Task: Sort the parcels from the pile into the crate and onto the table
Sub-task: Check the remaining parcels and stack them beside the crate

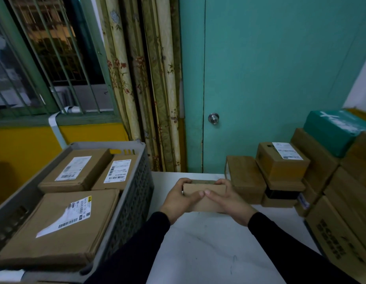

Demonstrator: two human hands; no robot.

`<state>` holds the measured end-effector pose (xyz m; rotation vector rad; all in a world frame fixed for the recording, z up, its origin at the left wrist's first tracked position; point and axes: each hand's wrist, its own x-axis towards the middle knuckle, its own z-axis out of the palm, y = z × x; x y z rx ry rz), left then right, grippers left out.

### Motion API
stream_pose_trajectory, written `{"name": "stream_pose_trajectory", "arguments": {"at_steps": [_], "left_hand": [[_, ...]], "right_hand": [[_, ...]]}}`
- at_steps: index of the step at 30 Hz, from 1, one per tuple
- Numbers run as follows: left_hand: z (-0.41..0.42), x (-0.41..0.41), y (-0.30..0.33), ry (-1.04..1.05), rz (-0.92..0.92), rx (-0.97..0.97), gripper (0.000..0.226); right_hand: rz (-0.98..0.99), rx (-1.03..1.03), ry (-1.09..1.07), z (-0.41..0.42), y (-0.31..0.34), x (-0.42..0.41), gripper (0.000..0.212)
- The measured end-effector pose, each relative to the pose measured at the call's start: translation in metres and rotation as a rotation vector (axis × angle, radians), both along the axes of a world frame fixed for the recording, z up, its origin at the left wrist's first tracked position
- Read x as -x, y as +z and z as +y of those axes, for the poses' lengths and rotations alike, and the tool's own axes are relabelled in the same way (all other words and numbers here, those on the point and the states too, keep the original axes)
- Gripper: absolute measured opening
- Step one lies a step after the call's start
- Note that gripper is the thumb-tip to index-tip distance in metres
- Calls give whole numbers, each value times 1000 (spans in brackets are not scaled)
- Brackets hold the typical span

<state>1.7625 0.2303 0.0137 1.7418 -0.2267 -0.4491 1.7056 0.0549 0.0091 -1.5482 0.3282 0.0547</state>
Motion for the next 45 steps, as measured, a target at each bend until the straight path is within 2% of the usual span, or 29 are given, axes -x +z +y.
{"name": "stream_pose_trajectory", "arguments": {"at_steps": [10,13,15,19,20,22,23,24,28,30,33,39,45], "left_hand": [[2,0,-2,-26,-38,-44,56],[5,0,2,-56,61,5,65],[4,-2,7,17,155,44,61],[2,-10,9,178,352,149,55],[2,-9,9,164,385,157,55],[2,-9,8,112,420,180,66],[3,-9,7,100,404,191,73],[4,-9,8,92,377,194,76],[2,-6,16,20,273,208,71],[-2,-2,17,21,177,144,67],[-5,2,12,32,71,61,62],[-5,1,12,41,56,36,61],[-6,1,9,46,64,28,57]], "right_hand": [[-4,49,77,-5,-2,2,57],[23,-50,29,-5,-3,1,61],[32,-140,-27,-6,-2,-2,53],[-25,-189,-43,-8,1,-6,15],[-47,-207,-34,-9,1,-6,22],[-72,-259,-14,-8,5,-6,57],[-66,-274,-8,-7,7,-7,70],[-59,-284,5,-7,9,-7,72],[-19,-271,-5,-3,9,-5,59],[-31,-264,-13,0,8,-4,52],[-38,-231,7,1,4,-6,53],[-44,-228,-2,-1,1,-6,42],[-36,-174,11,1,-3,-8,51]]}}
